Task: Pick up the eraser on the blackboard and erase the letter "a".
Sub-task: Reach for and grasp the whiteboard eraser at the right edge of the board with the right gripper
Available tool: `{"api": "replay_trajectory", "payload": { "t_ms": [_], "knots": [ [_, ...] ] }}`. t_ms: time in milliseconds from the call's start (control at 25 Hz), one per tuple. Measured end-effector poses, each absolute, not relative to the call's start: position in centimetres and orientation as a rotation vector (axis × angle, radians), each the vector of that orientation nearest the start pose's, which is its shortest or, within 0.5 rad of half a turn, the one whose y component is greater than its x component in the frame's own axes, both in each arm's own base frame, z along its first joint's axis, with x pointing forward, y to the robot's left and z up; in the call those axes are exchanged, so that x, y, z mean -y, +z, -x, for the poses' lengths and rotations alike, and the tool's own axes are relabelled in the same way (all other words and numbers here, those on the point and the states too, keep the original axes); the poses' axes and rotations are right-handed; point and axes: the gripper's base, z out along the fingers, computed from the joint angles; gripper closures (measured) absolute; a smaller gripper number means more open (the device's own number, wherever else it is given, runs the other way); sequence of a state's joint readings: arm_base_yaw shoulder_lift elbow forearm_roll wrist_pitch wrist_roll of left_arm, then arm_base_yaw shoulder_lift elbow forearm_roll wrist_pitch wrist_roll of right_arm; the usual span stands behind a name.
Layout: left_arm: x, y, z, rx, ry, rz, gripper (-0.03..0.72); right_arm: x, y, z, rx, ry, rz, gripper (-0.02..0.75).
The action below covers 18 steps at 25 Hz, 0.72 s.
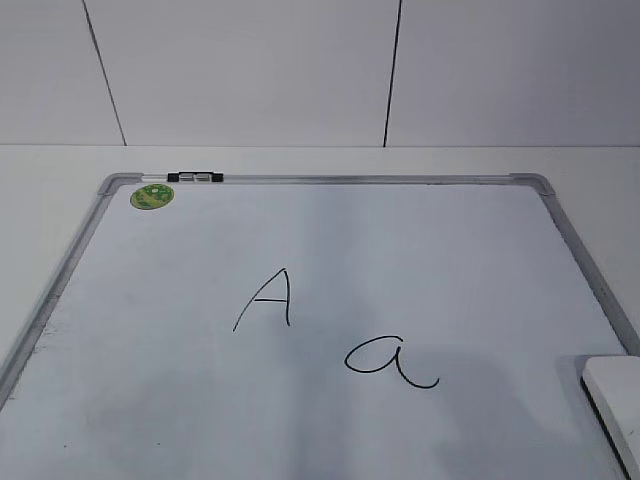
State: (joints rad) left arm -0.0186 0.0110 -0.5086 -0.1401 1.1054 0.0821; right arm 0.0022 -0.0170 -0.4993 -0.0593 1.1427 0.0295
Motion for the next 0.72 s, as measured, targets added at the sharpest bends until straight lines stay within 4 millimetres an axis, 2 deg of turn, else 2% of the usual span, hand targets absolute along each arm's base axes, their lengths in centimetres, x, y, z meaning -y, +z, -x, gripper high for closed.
{"api": "replay_trajectory", "payload": {
  "t_ms": [720],
  "knots": [
    [1.12, 27.68, 0.68, -2.082, -0.130, -0.115, 0.454, 0.49, 27.06, 1.11, -2.109, -0.053, -0.035, 0.148]
  ]
}}
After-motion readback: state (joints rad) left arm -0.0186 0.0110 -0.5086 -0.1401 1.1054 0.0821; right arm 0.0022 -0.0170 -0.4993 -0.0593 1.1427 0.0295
